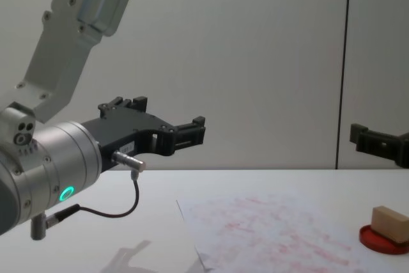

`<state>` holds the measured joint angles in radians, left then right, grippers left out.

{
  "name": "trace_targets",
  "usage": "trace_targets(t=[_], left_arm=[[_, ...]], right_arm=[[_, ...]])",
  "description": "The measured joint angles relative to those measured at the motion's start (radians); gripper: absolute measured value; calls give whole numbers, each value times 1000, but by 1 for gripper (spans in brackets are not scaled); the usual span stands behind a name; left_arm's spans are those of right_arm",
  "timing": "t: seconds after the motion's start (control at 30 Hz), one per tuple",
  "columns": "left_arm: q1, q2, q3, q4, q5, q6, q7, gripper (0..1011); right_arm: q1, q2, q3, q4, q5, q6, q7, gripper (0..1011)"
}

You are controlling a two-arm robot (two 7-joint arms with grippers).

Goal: Use the one hand to pick up the stamp and affix it onto the A4 paper.

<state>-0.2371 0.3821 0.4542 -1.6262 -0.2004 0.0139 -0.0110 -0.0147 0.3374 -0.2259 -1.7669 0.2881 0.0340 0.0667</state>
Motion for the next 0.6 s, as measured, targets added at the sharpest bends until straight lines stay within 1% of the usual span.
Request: trace_targets(t=[0.6], left_arm=[[0,0,0,0,0,0,0,993]], right_arm=[[0,0,0,0,-1,0,0,1001]])
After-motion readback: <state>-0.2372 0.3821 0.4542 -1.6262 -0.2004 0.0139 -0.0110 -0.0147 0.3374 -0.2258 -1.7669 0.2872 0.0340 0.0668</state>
